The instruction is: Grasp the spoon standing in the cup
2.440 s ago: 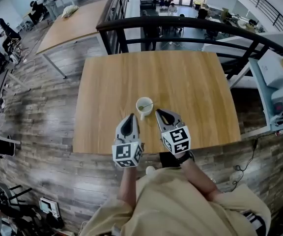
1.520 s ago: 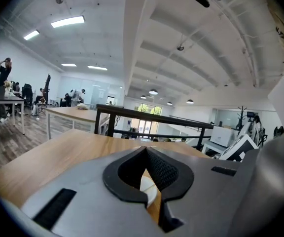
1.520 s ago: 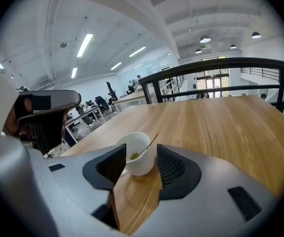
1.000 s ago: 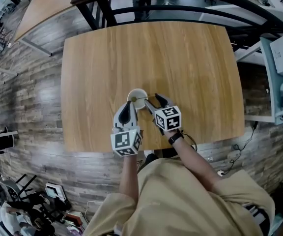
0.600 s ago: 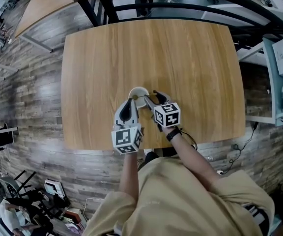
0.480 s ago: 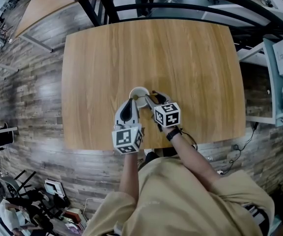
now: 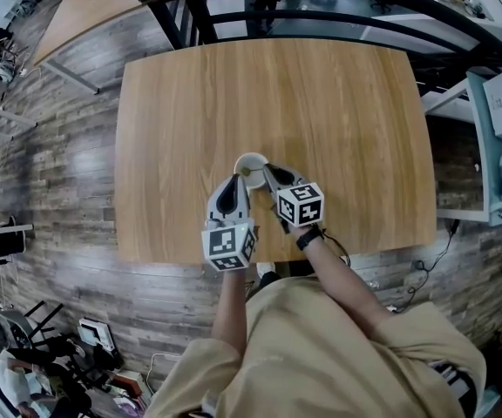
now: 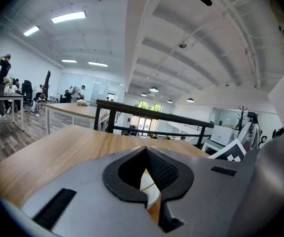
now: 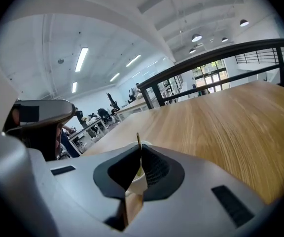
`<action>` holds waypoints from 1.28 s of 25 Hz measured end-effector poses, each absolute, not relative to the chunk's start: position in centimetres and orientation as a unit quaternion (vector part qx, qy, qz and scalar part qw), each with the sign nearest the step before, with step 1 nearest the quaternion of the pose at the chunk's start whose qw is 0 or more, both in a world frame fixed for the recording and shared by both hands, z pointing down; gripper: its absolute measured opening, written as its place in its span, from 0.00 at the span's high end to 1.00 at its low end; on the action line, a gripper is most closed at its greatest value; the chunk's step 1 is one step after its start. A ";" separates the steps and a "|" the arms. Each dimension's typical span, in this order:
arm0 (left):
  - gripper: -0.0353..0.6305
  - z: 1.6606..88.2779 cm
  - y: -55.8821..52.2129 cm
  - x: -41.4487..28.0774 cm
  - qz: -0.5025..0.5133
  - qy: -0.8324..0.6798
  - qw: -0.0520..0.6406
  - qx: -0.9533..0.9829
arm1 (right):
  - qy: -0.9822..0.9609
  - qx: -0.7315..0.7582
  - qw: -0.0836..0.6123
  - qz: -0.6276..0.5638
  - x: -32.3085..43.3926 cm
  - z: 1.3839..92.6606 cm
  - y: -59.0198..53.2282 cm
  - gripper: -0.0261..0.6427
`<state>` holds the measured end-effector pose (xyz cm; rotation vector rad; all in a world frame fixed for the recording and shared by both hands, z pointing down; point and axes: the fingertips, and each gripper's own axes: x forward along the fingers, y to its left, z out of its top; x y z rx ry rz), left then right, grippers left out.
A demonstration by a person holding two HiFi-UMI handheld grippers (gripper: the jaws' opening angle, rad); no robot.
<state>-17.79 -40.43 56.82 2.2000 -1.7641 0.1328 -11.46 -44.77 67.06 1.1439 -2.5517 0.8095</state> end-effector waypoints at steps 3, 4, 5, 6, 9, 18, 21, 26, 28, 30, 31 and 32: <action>0.93 56.2 -39.8 -18.0 0.045 -0.617 0.153 0.771 | -0.874 0.392 0.112 0.265 -11.6 66.2 -44.2 0.94; 0.93 56.0 -39.6 -18.1 0.044 -0.617 0.151 0.771 | -0.875 0.393 0.111 0.261 -11.5 65.9 -44.1 0.94; 0.93 55.9 -39.4 -18.1 0.043 -0.617 0.149 0.771 | -0.875 0.395 0.109 0.256 -11.5 65.5 -44.0 0.94; 0.93 55.6 -39.3 -18.2 0.042 -0.618 0.147 0.771 | -0.876 0.397 0.108 0.251 -11.4 65.2 -43.8 0.94; 0.93 54.6 -38.9 -18.7 0.038 -0.619 0.137 0.772 | -0.875 0.412 0.110 0.229 -10.8 63.8 -43.7 0.94; 0.93 51.8 -36.7 -19.7 0.033 -0.619 0.109 0.777 | -0.879 0.435 0.106 0.165 -9.9 59.0 -41.9 0.94; 0.93 51.0 -35.9 -19.9 0.032 -0.616 0.100 0.781 | -0.882 0.438 0.101 0.139 -10.0 57.0 -41.0 0.94; 0.93 49.1 -34.4 -20.0 0.027 -0.611 0.078 0.787 | -0.886 0.441 0.082 0.117 -9.8 53.9 -39.0 0.94; 0.93 48.1 -33.9 -19.9 0.023 -0.610 0.068 0.789 | -0.887 0.443 0.070 0.110 -9.4 52.6 -38.3 0.94; 0.93 47.3 -33.4 -19.9 0.022 -0.609 0.060 0.790 | -0.887 0.446 0.057 0.104 -9.1 51.2 -37.6 0.94; 0.93 46.9 -33.1 -19.9 0.021 -0.609 0.056 0.791 | -0.887 0.448 0.051 0.100 -8.9 50.4 -37.2 0.94; 0.93 46.5 -32.7 -19.8 0.019 -0.609 0.053 0.791 | -0.888 0.448 0.046 0.096 -8.7 49.7 -36.8 0.94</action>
